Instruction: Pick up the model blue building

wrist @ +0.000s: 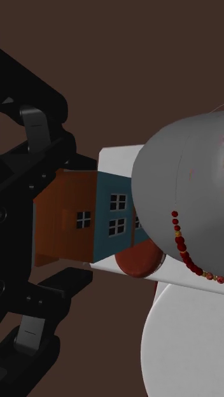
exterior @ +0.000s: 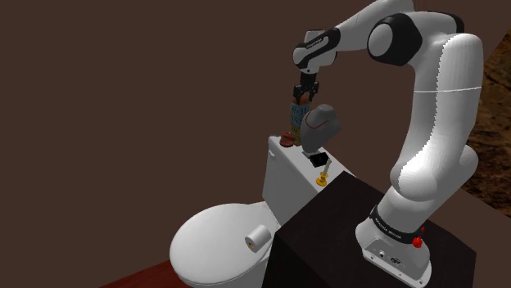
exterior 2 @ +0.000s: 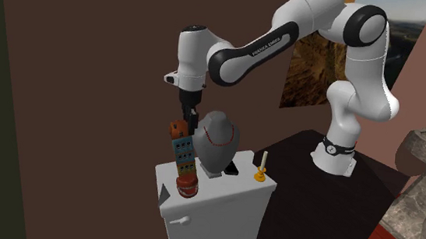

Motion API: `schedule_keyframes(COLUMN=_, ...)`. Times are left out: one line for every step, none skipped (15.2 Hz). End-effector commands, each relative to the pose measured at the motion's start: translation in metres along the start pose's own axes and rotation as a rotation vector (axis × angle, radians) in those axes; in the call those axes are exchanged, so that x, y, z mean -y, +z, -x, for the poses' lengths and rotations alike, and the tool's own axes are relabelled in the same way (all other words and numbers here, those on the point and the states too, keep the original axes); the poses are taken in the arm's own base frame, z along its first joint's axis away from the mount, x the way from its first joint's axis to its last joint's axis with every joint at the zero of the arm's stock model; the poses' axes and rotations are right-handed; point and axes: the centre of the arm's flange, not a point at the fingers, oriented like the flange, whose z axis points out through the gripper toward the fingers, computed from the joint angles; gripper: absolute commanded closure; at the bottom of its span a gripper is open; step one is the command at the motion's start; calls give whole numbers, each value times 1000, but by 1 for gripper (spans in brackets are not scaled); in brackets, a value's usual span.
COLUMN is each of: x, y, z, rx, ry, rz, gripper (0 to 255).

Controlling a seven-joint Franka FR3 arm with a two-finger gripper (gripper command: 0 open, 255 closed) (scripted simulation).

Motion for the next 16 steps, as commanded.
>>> schedule_keyframes(x=-1, y=-8, z=0, rx=0, ry=0, rz=0, gripper=255)
schedule_keyframes(x=-2, y=-13, z=0, rx=0, ry=0, rz=0, gripper=255)
schedule_keyframes(x=-3, y=-18, z=0, rx=0, ry=0, rz=0, gripper=255)
schedule_keyframes(x=-3, y=-24, z=0, rx=0, ry=0, rz=0, gripper=255)
schedule_keyframes(x=-4, y=-29, z=0, rx=0, ry=0, rz=0, gripper=255)
schedule_keyframes(x=-4, y=-34, z=-1, rx=0, ry=0, rz=0, gripper=255)
schedule_keyframes(x=-5, y=-39, z=-1, rx=0, ry=0, rz=0, gripper=255)
schedule_keyframes(x=-5, y=-45, z=-1, rx=0, ry=0, rz=0, gripper=255)
schedule_keyframes(x=-6, y=-50, z=-1, rx=0, ry=0, rz=0, gripper=255)
schedule_keyframes(x=-6, y=-55, z=-1, rx=0, ry=0, rz=0, gripper=255)
schedule_keyframes(x=-7, y=-60, z=-1, rx=0, ry=0, rz=0, gripper=255)
schedule_keyframes(x=-7, y=-66, z=-1, rx=0, ry=0, rz=0, gripper=255)
schedule_keyframes(x=-8, y=-71, z=-1, rx=0, ry=0, rz=0, gripper=255)
schedule_keyframes(x=-9, y=-76, z=-1, rx=0, ry=0, rz=0, gripper=255)
schedule_keyframes(x=-9, y=-77, z=-1, rx=0, ry=0, rz=0, gripper=255)
schedule_keyframes(x=-9, y=-77, z=-1, rx=0, ry=0, rz=0, gripper=255)
